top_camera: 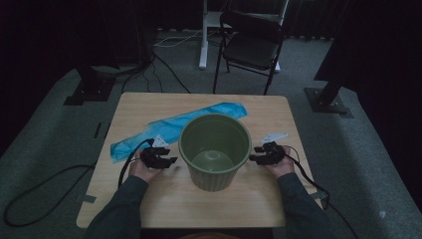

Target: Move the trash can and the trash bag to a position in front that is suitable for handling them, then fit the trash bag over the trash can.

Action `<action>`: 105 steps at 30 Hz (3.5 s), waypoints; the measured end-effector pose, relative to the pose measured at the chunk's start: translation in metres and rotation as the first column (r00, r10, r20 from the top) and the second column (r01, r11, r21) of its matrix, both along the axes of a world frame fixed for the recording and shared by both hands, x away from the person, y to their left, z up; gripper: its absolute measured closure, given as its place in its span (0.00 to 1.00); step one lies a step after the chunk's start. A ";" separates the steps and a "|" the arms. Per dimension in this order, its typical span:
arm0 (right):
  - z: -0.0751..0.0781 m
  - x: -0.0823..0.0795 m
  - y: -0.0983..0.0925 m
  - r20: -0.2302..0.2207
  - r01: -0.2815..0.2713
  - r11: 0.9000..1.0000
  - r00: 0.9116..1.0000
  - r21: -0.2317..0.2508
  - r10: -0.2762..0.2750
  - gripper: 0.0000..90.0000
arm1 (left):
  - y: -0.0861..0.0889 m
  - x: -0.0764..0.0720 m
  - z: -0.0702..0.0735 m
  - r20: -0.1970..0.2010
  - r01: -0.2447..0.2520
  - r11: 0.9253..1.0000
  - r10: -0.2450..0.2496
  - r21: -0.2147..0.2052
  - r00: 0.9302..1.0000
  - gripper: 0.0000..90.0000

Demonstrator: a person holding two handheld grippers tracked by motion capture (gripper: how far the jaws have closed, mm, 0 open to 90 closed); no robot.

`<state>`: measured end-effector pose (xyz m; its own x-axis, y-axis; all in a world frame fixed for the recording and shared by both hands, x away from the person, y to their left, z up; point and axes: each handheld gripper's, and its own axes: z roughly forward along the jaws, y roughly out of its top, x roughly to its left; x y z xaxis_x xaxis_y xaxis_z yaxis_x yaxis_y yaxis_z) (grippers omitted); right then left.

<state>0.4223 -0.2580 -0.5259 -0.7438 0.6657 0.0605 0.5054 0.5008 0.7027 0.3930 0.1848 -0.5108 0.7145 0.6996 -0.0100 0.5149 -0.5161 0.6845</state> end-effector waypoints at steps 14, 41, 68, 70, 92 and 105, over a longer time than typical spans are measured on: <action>0.025 -0.023 0.026 0.080 -0.131 0.987 0.989 0.093 0.124 0.58 | -0.029 -0.007 0.016 0.059 0.082 0.994 -0.078 -0.069 0.995 0.61; 0.023 -0.023 0.021 0.066 -0.172 0.983 0.984 0.063 0.168 0.61 | 0.000 0.090 0.002 0.086 -0.179 0.980 0.172 0.082 0.981 0.48; 0.022 -0.024 0.018 0.060 -0.173 0.983 0.984 0.064 0.170 0.61 | 0.027 0.053 -0.013 -0.105 -0.071 0.996 0.077 0.060 0.992 1.00; 0.022 -0.024 0.019 0.057 -0.174 0.983 0.984 0.064 0.171 0.61 | 0.031 0.040 -0.015 -0.107 -0.049 0.998 0.053 0.042 0.993 1.00; 0.020 -0.022 0.019 0.054 -0.177 0.982 0.983 0.060 0.174 0.60 | 0.026 0.011 0.023 0.019 -0.065 0.993 0.068 -0.100 0.998 0.61; 0.019 -0.022 0.019 0.051 -0.179 0.983 0.983 0.048 0.176 0.59 | 0.037 0.037 0.016 0.067 -0.154 0.984 0.160 -0.092 0.985 0.60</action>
